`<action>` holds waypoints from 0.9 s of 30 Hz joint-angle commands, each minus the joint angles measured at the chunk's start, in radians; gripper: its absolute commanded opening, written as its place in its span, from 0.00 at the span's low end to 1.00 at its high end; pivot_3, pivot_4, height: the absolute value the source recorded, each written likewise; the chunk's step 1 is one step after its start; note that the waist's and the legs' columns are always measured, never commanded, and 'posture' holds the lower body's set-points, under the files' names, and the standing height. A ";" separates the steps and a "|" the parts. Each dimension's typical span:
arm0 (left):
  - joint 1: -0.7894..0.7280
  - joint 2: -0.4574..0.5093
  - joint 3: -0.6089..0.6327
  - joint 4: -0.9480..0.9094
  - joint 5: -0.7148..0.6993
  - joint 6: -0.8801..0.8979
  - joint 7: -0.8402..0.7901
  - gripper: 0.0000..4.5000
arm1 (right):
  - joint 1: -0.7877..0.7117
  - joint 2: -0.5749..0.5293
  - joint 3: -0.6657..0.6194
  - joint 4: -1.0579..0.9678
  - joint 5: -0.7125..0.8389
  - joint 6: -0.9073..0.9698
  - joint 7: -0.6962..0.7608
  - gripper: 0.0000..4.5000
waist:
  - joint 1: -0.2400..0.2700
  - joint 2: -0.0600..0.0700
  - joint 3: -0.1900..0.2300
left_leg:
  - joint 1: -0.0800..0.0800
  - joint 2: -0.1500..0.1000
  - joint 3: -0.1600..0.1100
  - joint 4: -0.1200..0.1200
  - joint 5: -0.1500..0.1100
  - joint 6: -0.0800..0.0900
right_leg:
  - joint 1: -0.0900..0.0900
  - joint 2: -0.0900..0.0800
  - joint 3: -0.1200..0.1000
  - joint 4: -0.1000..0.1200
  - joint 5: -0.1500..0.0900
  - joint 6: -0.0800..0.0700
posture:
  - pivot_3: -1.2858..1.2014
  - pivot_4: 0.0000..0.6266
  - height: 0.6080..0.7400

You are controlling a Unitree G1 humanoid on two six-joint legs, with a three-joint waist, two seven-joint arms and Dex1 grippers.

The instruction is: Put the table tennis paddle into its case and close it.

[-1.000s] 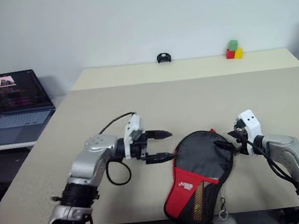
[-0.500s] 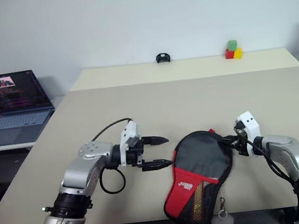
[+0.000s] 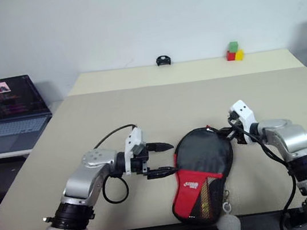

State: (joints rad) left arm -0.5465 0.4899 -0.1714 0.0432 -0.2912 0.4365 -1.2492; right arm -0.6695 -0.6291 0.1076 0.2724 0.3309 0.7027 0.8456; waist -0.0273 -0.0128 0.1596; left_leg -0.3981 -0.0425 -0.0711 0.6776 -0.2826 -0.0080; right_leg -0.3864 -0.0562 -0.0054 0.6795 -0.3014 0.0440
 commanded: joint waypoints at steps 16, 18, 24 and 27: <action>0.023 0.006 -0.020 -0.061 -0.018 0.001 0.038 1.00 | -0.235 0.108 0.065 0.328 -0.171 -0.236 0.121 0.01 | -0.005 0.001 0.000 | 0.000 0.000 0.000 0.000 0.001 -0.002 | -0.002 0.001 0.003 0.001 0.001 -0.001 | 0.52 0.24 1.00; 0.025 0.006 -0.022 -0.061 -0.018 0.001 0.039 1.00 | -0.251 0.122 0.066 0.359 -0.184 -0.252 0.124 0.01 | -0.006 0.001 0.000 | 0.000 0.000 0.000 0.000 0.001 -0.002 | -0.002 0.001 0.004 0.002 0.001 -0.001 | 0.52 0.24 1.00; 0.023 0.001 -0.028 -0.061 -0.016 0.002 0.040 1.00 | -0.296 0.147 0.060 0.436 -0.218 -0.292 0.134 0.01 | -0.006 0.001 0.001 | 0.000 0.000 0.001 0.000 0.001 -0.002 | -0.002 0.001 0.005 0.002 0.001 -0.001 | 0.52 0.24 1.00; 0.024 -0.001 -0.031 -0.063 -0.015 0.003 0.041 1.00 | -0.308 0.154 0.063 0.459 -0.235 -0.310 0.145 0.01 | -0.006 0.001 0.001 | 0.000 0.000 0.001 0.000 0.001 -0.002 | -0.002 0.001 0.005 0.002 0.001 -0.001 | 0.52 0.24 1.00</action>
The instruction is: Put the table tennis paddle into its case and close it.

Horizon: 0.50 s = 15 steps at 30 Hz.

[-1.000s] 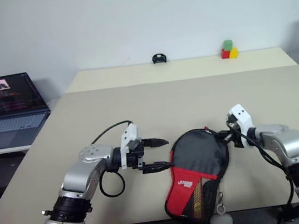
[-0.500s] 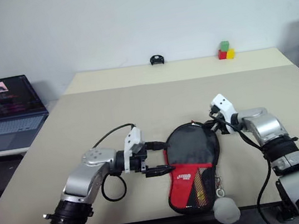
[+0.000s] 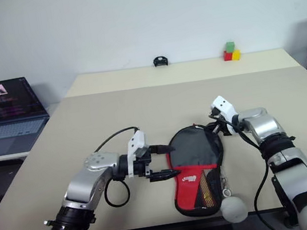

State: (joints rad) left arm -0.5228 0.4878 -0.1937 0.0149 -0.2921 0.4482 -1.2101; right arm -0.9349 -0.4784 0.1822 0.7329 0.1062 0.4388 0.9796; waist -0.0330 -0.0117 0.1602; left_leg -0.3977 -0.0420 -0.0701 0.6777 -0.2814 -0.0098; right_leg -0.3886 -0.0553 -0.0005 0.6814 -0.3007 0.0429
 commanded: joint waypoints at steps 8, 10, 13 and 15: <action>0.004 0.001 -0.014 -0.032 -0.015 -0.011 0.005 1.00 | -0.019 0.016 -0.001 0.004 -0.053 -0.046 0.007 0.01 | 0.000 0.000 0.000 | 0.000 0.000 0.000 0.000 0.000 0.000 | 0.000 0.000 0.000 0.000 0.000 0.000 | 0.52 0.24 1.00; 0.001 -0.001 -0.016 -0.025 -0.014 -0.015 0.005 1.00 | -0.015 0.019 -0.007 0.008 -0.054 -0.042 -0.010 0.10 | 0.000 0.000 0.000 | 0.000 0.000 0.000 0.000 0.000 0.000 | 0.000 0.000 0.000 0.000 0.000 0.000 | 0.52 0.24 1.00; -0.002 -0.003 -0.019 -0.018 -0.011 -0.020 0.005 1.00 | -0.012 0.022 -0.005 0.013 -0.062 -0.043 -0.024 0.28 | 0.000 0.000 0.000 | 0.000 0.000 0.000 0.000 0.000 0.000 | 0.000 0.000 0.000 0.000 0.000 0.000 | 0.52 0.24 1.00; -0.005 -0.005 -0.020 -0.014 -0.010 -0.022 0.004 1.00 | -0.016 0.027 -0.014 0.024 -0.065 -0.047 -0.050 0.43 | 0.000 0.000 0.000 | 0.000 0.000 0.000 0.000 0.000 0.000 | 0.000 0.000 0.000 0.000 0.000 0.000 | 0.52 0.24 1.00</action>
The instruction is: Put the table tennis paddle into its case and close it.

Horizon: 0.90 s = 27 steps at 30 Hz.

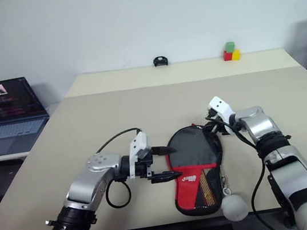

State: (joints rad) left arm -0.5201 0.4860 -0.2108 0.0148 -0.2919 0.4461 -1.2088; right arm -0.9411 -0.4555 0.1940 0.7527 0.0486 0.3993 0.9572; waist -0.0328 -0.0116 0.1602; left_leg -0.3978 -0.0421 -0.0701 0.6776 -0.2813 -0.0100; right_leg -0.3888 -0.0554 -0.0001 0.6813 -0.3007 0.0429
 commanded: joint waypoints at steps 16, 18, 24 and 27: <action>-0.251 -0.175 -0.073 0.423 0.143 -0.294 0.063 1.00 | 0.275 -0.160 -0.344 -0.764 0.351 0.495 -0.095 0.59 | 0.041 0.002 0.001 | -0.002 -0.001 -0.001 0.000 -0.001 0.001 | 0.000 -0.001 -0.003 -0.001 0.000 0.000 | 0.52 0.24 1.00; -0.317 -0.219 -0.079 0.551 0.165 -0.357 0.057 1.00 | 0.385 -0.218 -0.390 -0.942 0.419 0.592 -0.096 0.59 | 0.044 0.002 0.001 | -0.005 -0.002 -0.003 0.001 -0.001 0.002 | 0.000 -0.001 -0.006 -0.002 0.000 0.000 | 0.52 0.24 1.00; -0.407 -0.300 -0.082 0.790 0.215 -0.483 0.020 1.00 | 0.560 -0.287 -0.551 -1.227 0.575 0.764 -0.147 0.59 | 0.021 0.001 0.002 | -0.002 0.000 0.000 0.000 -0.003 0.005 | 0.000 0.000 -0.005 -0.001 0.000 0.000 | 0.52 0.24 1.00; -0.423 -0.335 -0.092 0.859 0.238 -0.531 -0.003 1.00 | 0.646 -0.308 -0.659 -1.344 0.664 0.843 -0.165 0.59 | 0.024 0.001 0.002 | -0.002 0.000 -0.002 0.000 -0.003 0.005 | 0.001 0.001 -0.008 0.000 0.000 0.000 | 0.52 0.24 1.00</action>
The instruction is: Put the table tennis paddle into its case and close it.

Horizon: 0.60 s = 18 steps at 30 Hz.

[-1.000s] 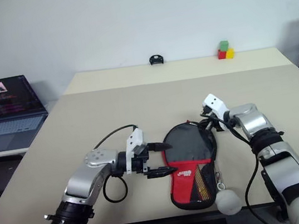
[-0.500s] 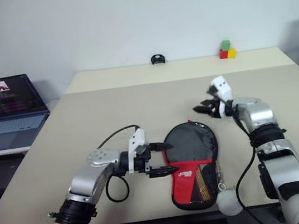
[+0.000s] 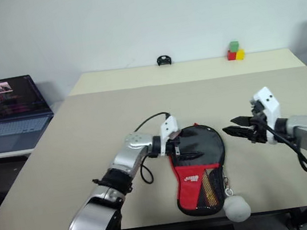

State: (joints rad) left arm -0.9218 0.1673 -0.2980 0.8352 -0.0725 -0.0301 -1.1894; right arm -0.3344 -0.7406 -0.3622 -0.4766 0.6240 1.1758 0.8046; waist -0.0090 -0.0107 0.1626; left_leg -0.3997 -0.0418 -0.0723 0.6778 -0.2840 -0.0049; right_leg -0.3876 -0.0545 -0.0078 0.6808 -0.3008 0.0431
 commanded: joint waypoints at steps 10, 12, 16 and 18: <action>-0.017 -0.042 -0.009 0.137 0.069 -0.133 -0.051 1.00 | 0.386 -0.120 -0.273 -0.445 0.426 0.238 -0.031 0.59 | 0.010 -0.003 0.001 | 0.002 -0.001 -0.001 0.001 0.000 0.001 | 0.004 -0.001 0.000 0.000 0.000 0.000 | 0.52 0.24 1.00; -0.014 -0.044 -0.007 0.140 0.072 -0.137 -0.053 1.00 | 0.446 -0.121 -0.237 -0.476 0.394 0.209 -0.074 0.59 | 0.009 -0.003 0.001 | 0.002 -0.001 -0.001 0.001 0.000 0.001 | 0.005 0.000 -0.001 0.000 0.000 0.000 | 0.52 0.24 1.00; -0.009 -0.046 -0.004 0.138 0.075 -0.140 -0.053 1.00 | 0.536 -0.125 -0.149 -0.510 0.333 0.138 -0.134 0.59 | 0.009 -0.004 0.001 | 0.004 -0.001 -0.002 0.001 0.000 0.001 | 0.007 0.000 -0.002 -0.001 0.000 0.001 | 0.52 0.24 1.00; -0.007 -0.045 -0.002 0.138 0.077 -0.143 -0.052 1.00 | 0.568 -0.131 -0.097 -0.515 0.291 0.095 -0.157 0.59 | 0.009 -0.004 0.001 | 0.005 -0.002 -0.002 0.001 0.000 0.001 | 0.008 0.000 -0.002 -0.001 0.000 0.001 | 0.52 0.24 1.00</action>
State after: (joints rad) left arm -0.9287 0.1269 -0.3067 0.9633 -0.0061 -0.1609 -1.2355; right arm 0.2275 -0.8567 -0.4796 -0.9643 0.9433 1.3149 0.6643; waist -0.0002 -0.0149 0.1639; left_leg -0.3950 -0.0434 -0.0744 0.6786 -0.2837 -0.0041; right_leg -0.3800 -0.0545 -0.0100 0.6802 -0.3011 0.0437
